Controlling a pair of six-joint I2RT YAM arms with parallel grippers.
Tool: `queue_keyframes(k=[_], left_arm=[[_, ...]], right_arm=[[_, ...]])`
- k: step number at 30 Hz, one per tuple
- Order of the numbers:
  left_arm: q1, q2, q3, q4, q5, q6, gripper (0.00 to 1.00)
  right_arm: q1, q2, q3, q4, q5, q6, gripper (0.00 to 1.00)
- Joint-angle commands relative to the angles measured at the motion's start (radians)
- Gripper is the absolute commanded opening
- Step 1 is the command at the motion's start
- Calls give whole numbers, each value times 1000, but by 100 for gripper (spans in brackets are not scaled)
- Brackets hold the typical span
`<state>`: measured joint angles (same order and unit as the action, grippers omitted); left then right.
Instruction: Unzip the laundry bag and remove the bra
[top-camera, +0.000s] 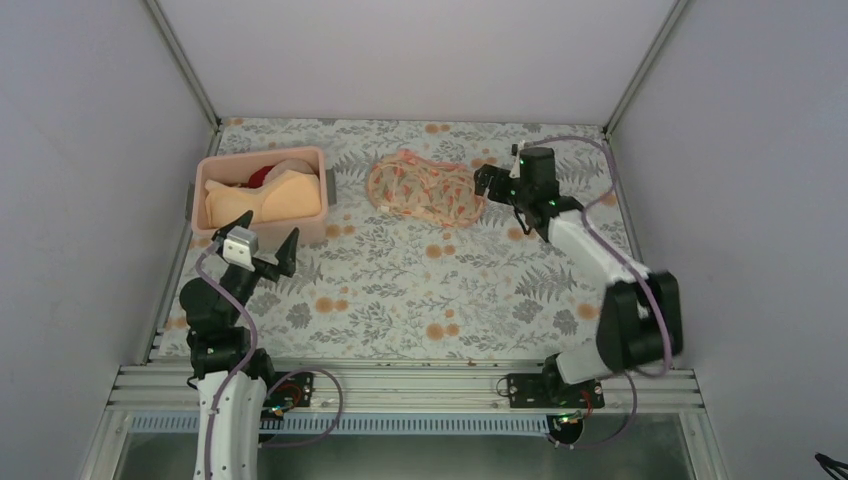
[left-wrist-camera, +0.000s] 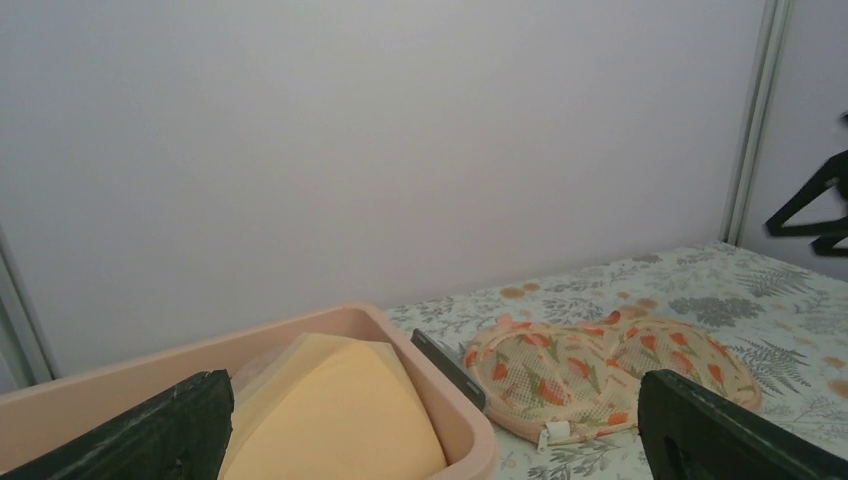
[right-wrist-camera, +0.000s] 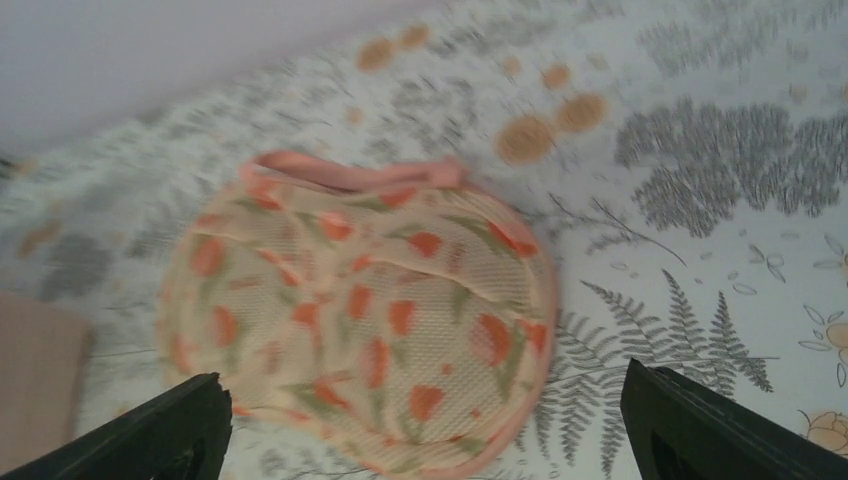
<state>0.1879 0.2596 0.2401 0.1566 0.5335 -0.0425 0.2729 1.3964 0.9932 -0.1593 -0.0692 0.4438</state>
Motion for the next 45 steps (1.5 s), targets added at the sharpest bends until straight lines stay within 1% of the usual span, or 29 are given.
queue_keyframes(k=[1, 3, 7, 11, 13, 14, 18, 20, 21, 26, 31, 34, 37, 39, 40, 42, 45], left_arm=[[0, -4, -16, 51, 44, -17, 100], [0, -17, -18, 51, 44, -16, 100], [1, -35, -25, 58, 41, -15, 100], [1, -29, -32, 73, 47, -27, 100], [1, -22, -36, 78, 53, -31, 100], [1, -20, -36, 79, 55, -31, 100], [0, -20, -37, 78, 57, -24, 100], [1, -20, -36, 79, 57, -23, 100], [1, -20, -36, 80, 59, -25, 100], [1, -26, -41, 91, 79, -30, 100], [1, -18, -43, 104, 103, -32, 100], [1, -14, -37, 107, 153, -24, 100], [-11, 15, -12, 113, 253, 0, 100], [-52, 59, 38, 56, 282, 59, 100], [-82, 99, 75, 5, 282, 117, 100], [-162, 172, 195, -122, 291, 224, 100], [-298, 310, 359, -339, 310, 418, 100]], right_arm=[[-53, 234, 134, -91, -61, 1, 100], [-56, 349, 197, -95, -126, -17, 100], [-55, 531, 316, -109, -275, -57, 100], [-54, 655, 407, -133, -278, -71, 96], [-54, 690, 446, -149, -274, -83, 90], [-55, 703, 472, -159, -274, -89, 84], [-55, 727, 518, -199, -289, -140, 31], [-55, 708, 527, -208, -304, -179, 10], [-55, 691, 529, -211, -314, -203, 4], [-53, 571, 522, -237, -399, -337, 4], [-49, 429, 497, -273, -448, -440, 4], [-48, 391, 501, -312, -484, -470, 4], [-41, 359, 503, -332, -545, -480, 4], [-24, 331, 505, -340, -578, -503, 3], [-11, 313, 507, -349, -573, -517, 3], [12, 292, 515, -365, -563, -540, 3], [13, 291, 550, -393, -566, -437, 3]])
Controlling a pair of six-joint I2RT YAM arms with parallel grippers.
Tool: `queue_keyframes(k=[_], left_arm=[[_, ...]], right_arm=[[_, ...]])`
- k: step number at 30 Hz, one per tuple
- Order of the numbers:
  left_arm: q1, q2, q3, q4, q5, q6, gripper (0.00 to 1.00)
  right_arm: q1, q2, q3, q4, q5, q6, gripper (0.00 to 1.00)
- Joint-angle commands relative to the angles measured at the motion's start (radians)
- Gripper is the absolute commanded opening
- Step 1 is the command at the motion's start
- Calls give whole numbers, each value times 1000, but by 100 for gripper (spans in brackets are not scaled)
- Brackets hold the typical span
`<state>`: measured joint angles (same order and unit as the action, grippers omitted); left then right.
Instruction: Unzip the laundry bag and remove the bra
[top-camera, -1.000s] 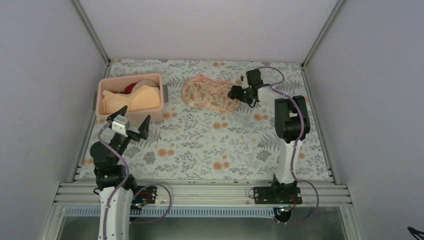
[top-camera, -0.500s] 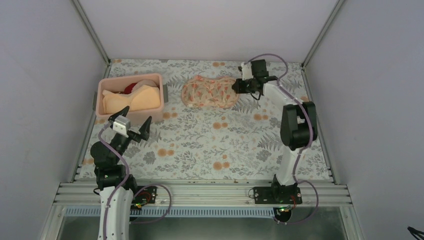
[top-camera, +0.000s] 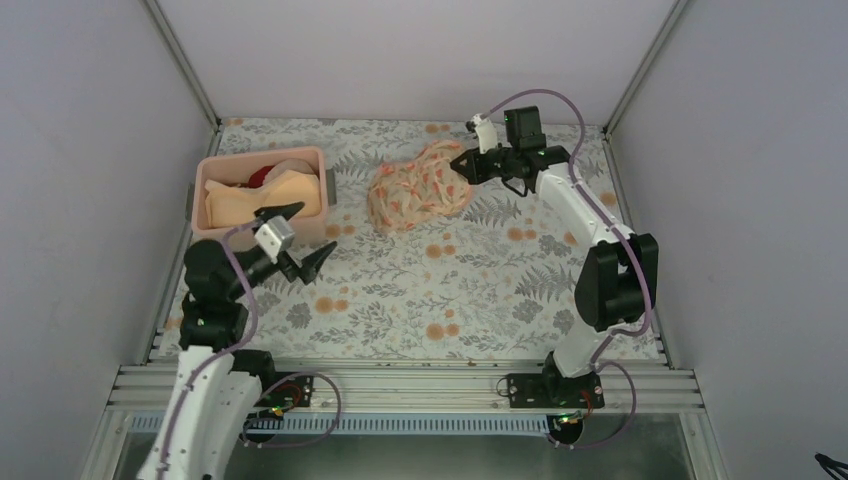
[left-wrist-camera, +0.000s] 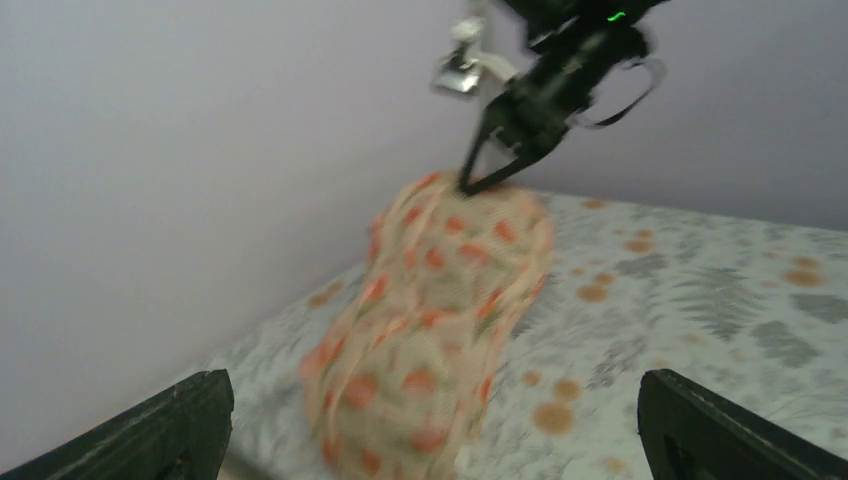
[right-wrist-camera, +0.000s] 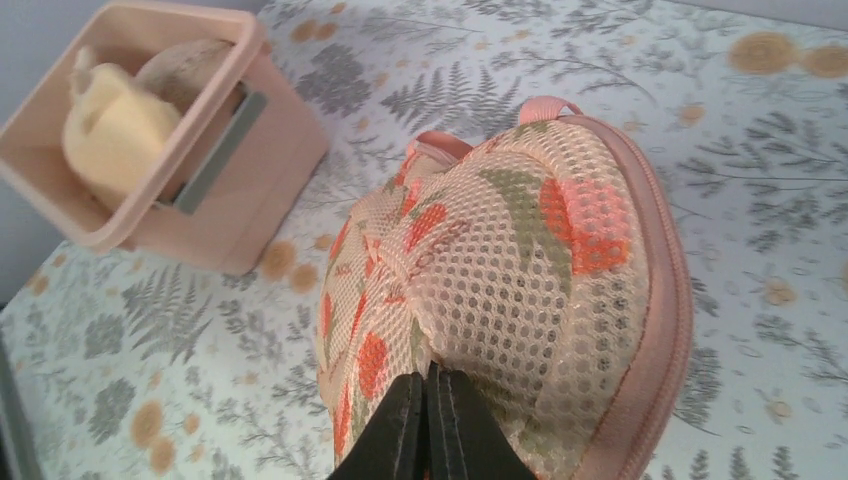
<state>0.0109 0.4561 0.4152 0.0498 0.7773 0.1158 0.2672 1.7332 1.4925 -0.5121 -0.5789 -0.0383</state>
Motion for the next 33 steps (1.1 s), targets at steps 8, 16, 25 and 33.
queue_keyframes(k=[8, 16, 25, 33], left_arm=[[-539, 475, 326, -339, -344, 663, 100], [-826, 765, 213, 231, -782, 691, 100], [-851, 1053, 238, 494, -906, 370, 100], [-851, 1184, 270, 576, -976, 385, 100]], right_arm=[[40, -159, -55, 72, -226, 256, 4], [38, -313, -296, 351, -208, 591, 4], [40, -359, -413, 405, -180, 654, 4], [39, -358, -439, 402, -198, 636, 4]])
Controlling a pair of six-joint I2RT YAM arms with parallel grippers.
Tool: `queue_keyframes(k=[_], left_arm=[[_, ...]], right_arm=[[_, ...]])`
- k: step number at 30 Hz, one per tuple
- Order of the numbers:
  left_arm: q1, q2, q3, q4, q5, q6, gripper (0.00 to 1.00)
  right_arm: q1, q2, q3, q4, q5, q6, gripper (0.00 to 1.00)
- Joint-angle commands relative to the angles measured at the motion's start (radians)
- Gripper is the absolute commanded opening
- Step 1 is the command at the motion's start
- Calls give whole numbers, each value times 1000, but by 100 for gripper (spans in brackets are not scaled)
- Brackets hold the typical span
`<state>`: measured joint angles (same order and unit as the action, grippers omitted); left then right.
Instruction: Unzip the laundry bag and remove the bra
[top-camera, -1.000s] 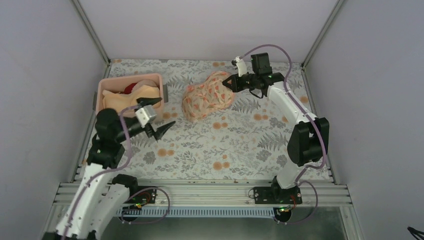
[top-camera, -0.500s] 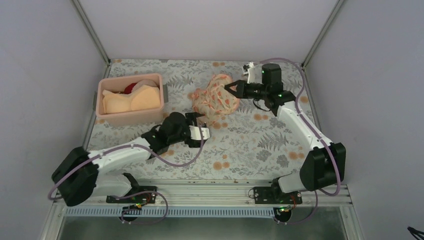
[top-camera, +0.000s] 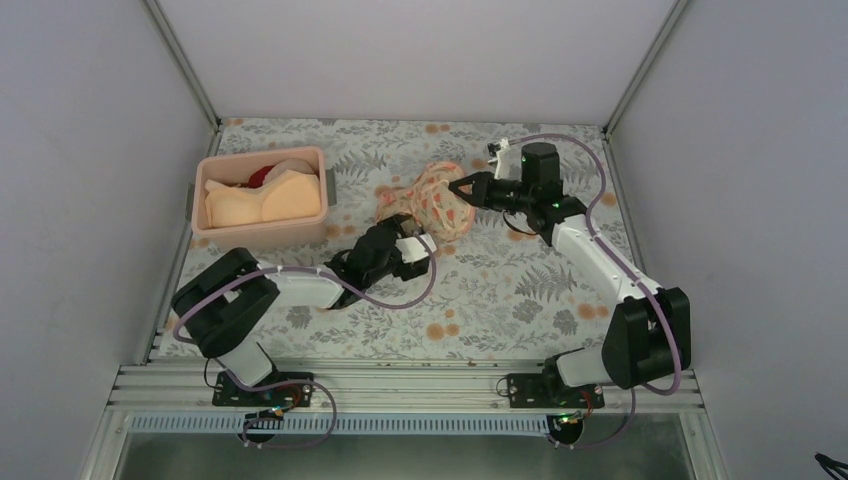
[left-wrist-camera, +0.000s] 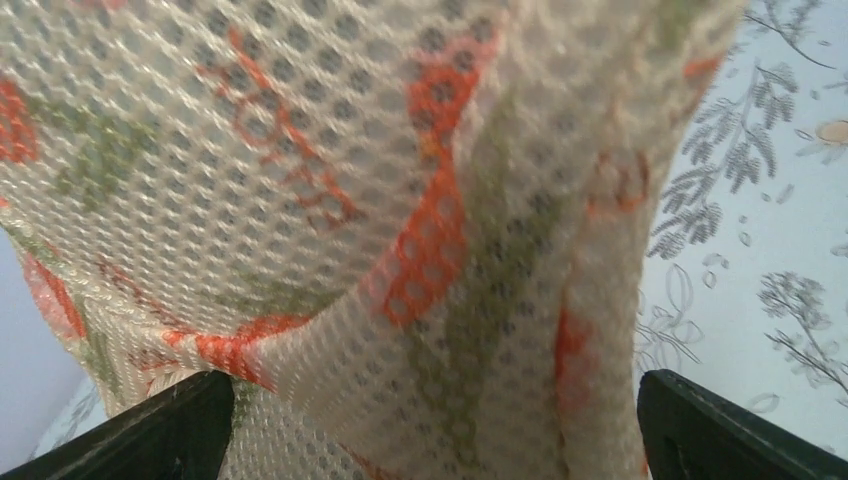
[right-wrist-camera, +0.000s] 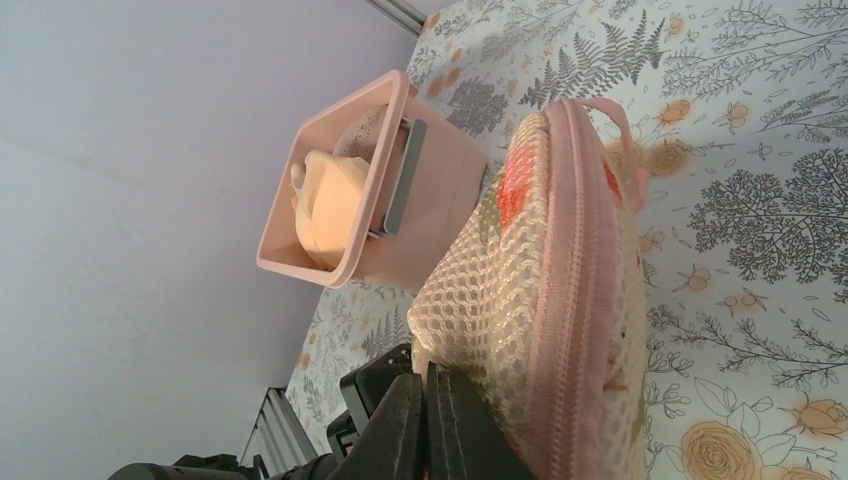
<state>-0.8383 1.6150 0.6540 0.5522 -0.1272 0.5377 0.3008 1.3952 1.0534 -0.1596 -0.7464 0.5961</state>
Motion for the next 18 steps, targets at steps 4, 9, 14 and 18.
queue_keyframes(k=[4, 9, 14, 18], left_arm=[[-22, -12, 63, 18, -65, -75, 52], [-65, -90, 141, -170, -85, -281, 3], [-57, -162, 239, -377, -54, -546, 2], [54, -191, 333, -578, 127, -839, 2]], right_arm=[[5, -8, 27, 21, -20, -38, 4], [8, 23, 106, -18, -48, -120, 7], [21, 13, 242, -122, -46, -265, 52], [22, -69, 326, -184, 37, -398, 78]])
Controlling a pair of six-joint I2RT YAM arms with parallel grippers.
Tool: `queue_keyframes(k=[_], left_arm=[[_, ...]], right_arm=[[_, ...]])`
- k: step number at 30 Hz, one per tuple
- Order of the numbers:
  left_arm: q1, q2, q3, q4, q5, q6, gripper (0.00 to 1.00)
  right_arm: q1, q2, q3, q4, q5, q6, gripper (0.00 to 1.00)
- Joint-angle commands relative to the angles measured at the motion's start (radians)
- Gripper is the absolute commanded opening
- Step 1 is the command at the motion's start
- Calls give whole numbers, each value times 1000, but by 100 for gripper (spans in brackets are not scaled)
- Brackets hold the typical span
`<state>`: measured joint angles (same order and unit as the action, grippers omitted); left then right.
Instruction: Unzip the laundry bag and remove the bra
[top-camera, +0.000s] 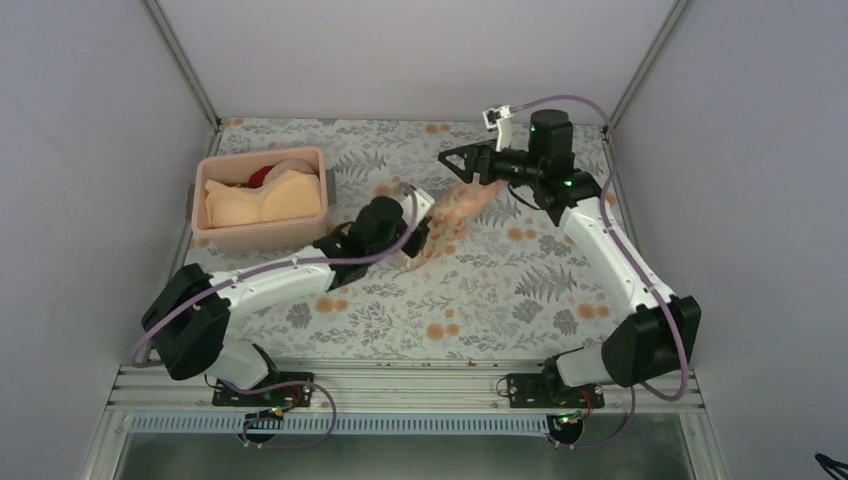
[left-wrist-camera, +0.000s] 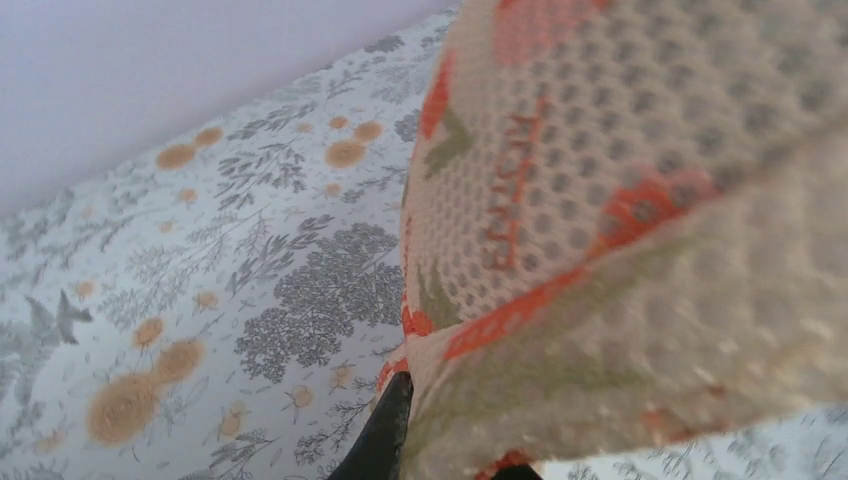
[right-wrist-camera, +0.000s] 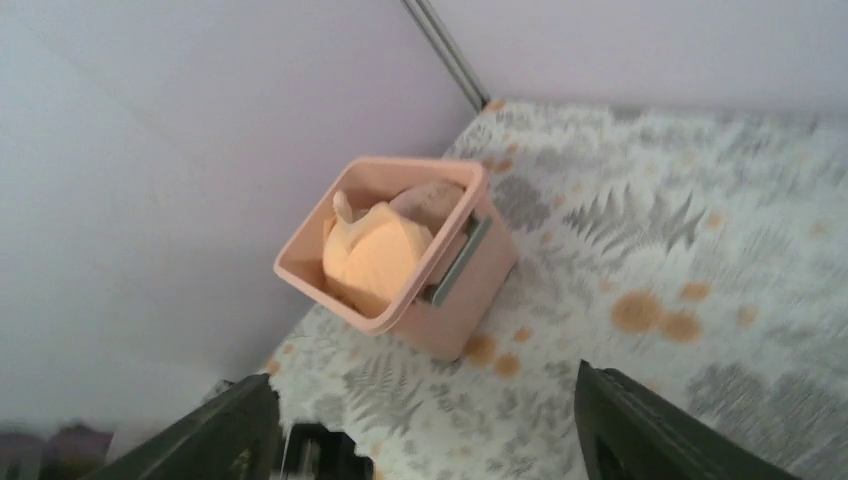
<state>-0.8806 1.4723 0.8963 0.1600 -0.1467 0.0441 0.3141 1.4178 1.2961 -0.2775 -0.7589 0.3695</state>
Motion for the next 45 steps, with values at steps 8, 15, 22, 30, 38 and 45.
queue_keyframes(k=[8, 15, 22, 30, 38, 45], left_arm=[[359, -114, 98, -169, 486, -749, 2], [509, -171, 98, -99, 562, -888, 2], [554, -232, 74, -94, 573, -915, 2], [585, -293, 19, -100, 568, -922, 2], [603, -336, -19, -66, 592, -925, 2], [648, -415, -80, 45, 657, -848, 94]], right_arm=[[22, -270, -56, 41, 55, -270, 89], [309, -311, -290, 187, 348, -474, 89], [541, -259, -561, 659, 678, -684, 100], [625, -13, -444, 807, 1127, -804, 99], [614, -24, -378, 683, 1078, -780, 17], [462, -166, -423, 524, 733, -801, 3]])
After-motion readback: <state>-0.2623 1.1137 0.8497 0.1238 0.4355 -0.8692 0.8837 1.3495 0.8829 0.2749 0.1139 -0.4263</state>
